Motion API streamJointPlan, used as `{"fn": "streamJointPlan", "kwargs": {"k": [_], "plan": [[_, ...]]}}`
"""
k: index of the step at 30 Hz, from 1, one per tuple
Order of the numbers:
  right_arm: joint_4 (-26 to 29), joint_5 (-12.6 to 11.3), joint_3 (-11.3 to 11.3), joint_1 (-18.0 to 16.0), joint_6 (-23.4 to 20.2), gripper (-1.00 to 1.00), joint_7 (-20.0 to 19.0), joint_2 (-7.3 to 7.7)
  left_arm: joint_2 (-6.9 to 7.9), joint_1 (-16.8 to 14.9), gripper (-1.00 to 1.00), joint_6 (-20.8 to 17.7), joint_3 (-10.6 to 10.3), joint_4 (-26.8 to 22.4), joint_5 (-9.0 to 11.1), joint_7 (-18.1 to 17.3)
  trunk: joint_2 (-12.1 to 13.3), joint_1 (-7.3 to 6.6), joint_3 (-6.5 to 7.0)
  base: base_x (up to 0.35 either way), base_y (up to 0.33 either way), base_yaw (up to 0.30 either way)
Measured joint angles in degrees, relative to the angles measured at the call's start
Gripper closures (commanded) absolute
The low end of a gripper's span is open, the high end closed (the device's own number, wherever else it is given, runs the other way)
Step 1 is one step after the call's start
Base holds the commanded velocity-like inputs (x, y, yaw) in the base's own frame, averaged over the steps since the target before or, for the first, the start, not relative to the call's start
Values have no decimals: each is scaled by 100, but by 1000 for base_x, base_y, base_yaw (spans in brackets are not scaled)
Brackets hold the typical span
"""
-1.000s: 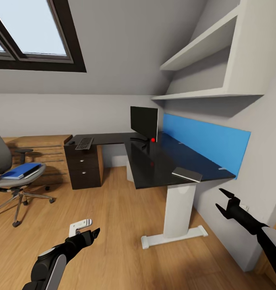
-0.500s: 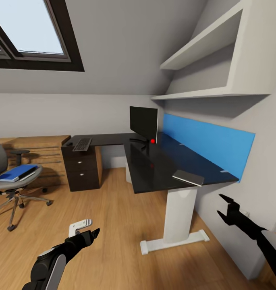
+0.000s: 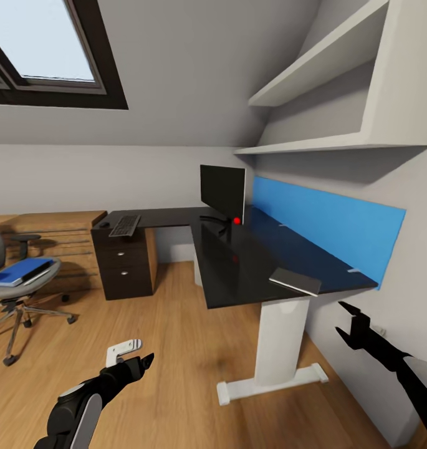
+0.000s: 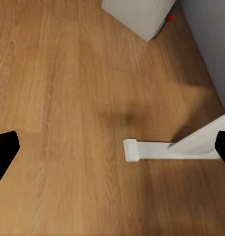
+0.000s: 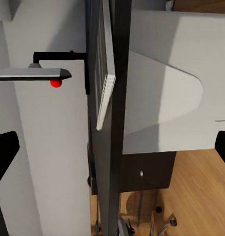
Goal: In the bedroom, organize the workspace by keeping the computer under the desk, ensuring the monitor is on the desk, placing the keyboard on the desk next to the monitor, placing the mouse on the desk next to the keyboard, moving the folder from the swivel chair onto the desk next to the mouse, stacking the notebook on top of the folder with the pen on top of the notebook, and positioning the swivel chair next to the desk.
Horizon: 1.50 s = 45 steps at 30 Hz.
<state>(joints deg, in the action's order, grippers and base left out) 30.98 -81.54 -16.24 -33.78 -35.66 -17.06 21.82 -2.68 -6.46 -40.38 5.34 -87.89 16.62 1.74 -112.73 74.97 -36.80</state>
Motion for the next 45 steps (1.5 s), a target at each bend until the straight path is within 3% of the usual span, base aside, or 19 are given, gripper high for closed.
{"fn": "streamJointPlan", "kwargs": {"k": [5,9,13,28,45], "plan": [[-7,8,14,0,6,-100,89,-8,4,0,-100,-7,31,-9,-1,1,0,0,0,171,0,0],[2,12,25,0,40,-100,423,-70,16,0,-100,-40,397,-95,11,-5,0,1,0,32,2,0],[6,23,41,0,55,-100,469,-134,82,0,-100,-49,495,-164,18,-13,0,-1,0,194,56,0],[8,175,74,0,60,-100,493,-233,162,0,-100,-60,549,-197,37,-22,0,-1,0,246,145,0],[15,200,84,0,59,-100,495,-247,159,0,-100,-59,542,-196,38,-23,0,1,0,22,12,0]]}}
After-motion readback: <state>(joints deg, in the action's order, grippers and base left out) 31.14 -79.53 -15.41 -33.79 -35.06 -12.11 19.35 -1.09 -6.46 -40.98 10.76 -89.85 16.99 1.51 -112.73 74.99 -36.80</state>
